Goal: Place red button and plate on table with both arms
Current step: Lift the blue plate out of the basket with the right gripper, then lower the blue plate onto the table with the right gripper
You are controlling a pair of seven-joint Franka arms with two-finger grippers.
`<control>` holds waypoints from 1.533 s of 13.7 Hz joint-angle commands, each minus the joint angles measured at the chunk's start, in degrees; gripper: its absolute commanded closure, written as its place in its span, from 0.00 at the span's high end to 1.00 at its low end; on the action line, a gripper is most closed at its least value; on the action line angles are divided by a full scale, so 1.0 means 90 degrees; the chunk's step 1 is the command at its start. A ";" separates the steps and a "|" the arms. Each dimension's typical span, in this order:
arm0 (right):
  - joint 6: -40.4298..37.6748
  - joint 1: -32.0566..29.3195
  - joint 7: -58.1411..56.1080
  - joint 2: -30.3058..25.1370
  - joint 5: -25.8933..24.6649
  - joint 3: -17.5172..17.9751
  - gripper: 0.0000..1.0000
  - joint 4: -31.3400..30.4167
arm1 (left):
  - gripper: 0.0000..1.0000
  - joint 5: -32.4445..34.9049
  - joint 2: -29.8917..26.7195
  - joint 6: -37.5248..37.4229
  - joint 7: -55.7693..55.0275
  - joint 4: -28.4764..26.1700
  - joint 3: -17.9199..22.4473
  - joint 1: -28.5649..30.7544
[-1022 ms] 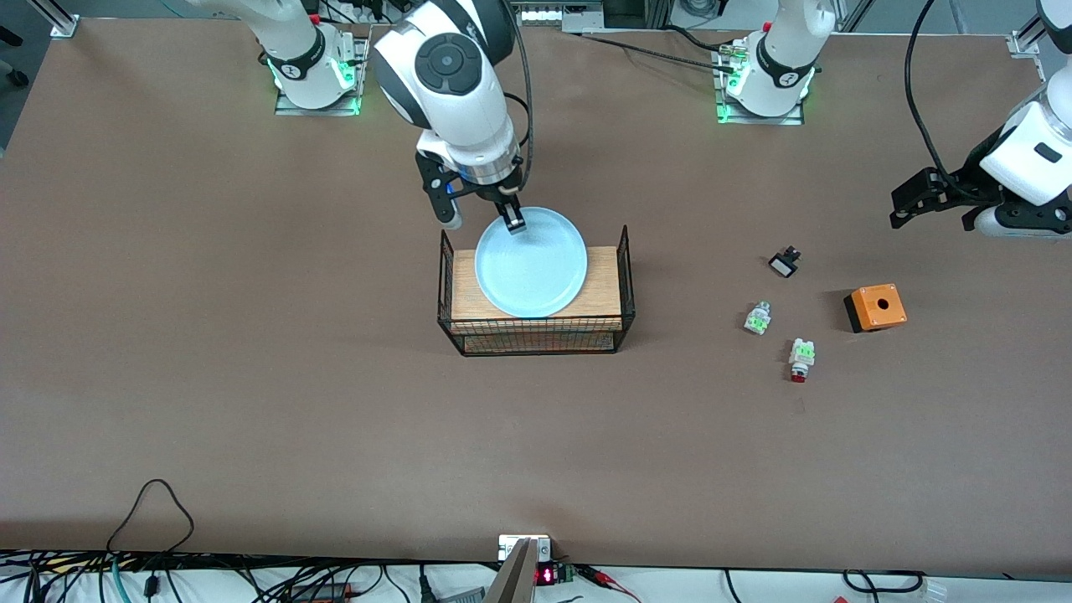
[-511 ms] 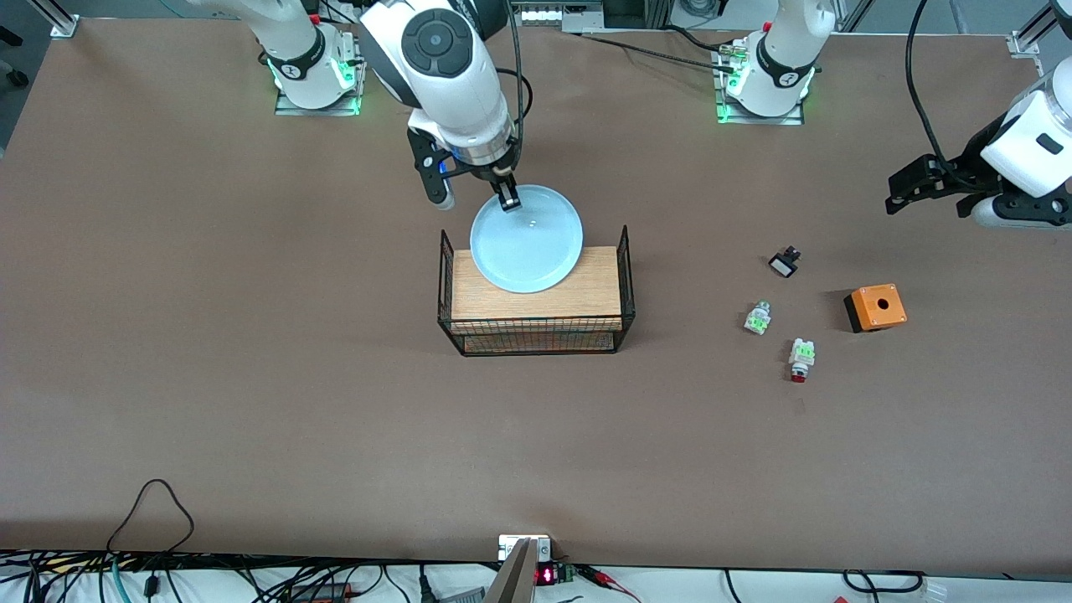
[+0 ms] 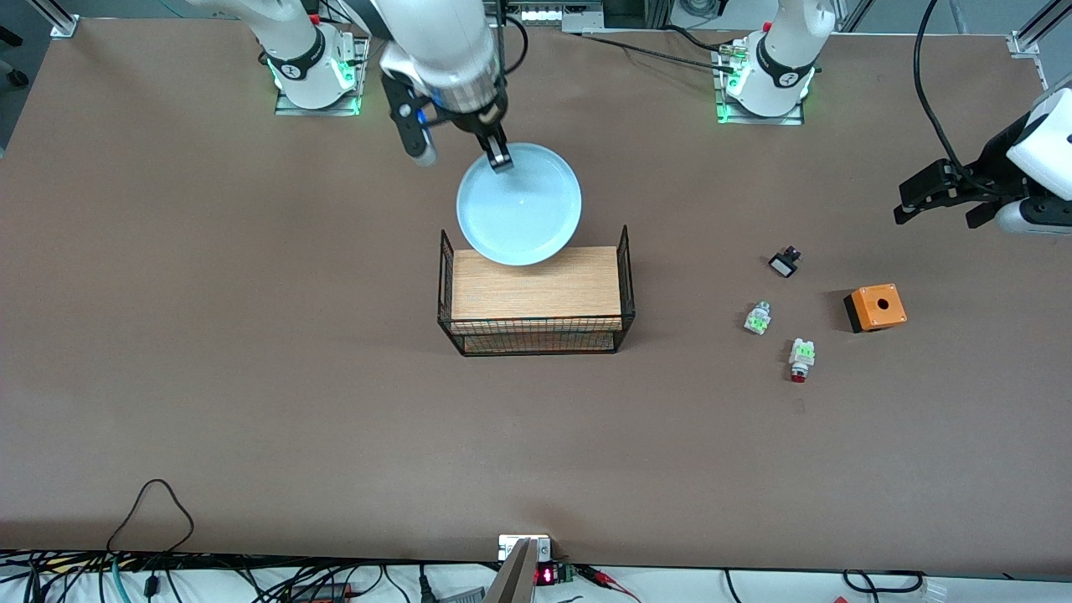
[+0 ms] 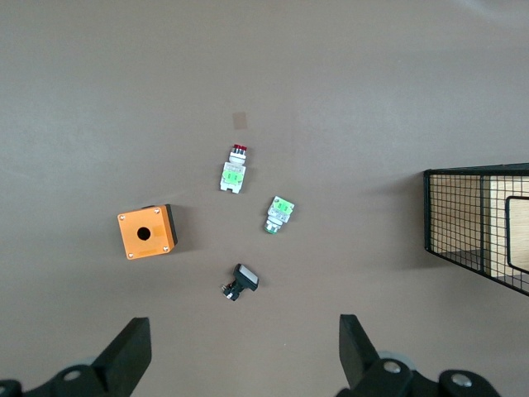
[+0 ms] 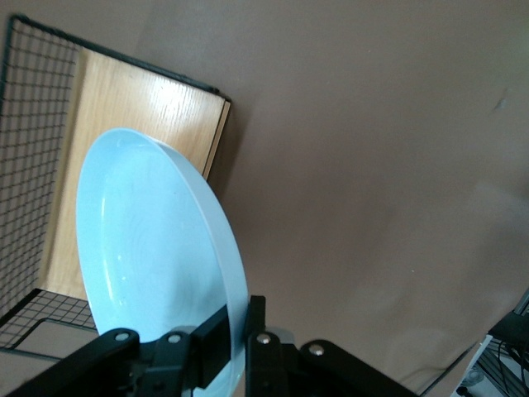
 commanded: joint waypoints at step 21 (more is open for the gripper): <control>-0.0701 -0.2242 -0.9626 -0.0320 -0.1002 -0.1411 0.01 -0.0060 | 1.00 -0.0138 0.0136 -0.0304 0.0039 0.0299 0.0007 -0.0122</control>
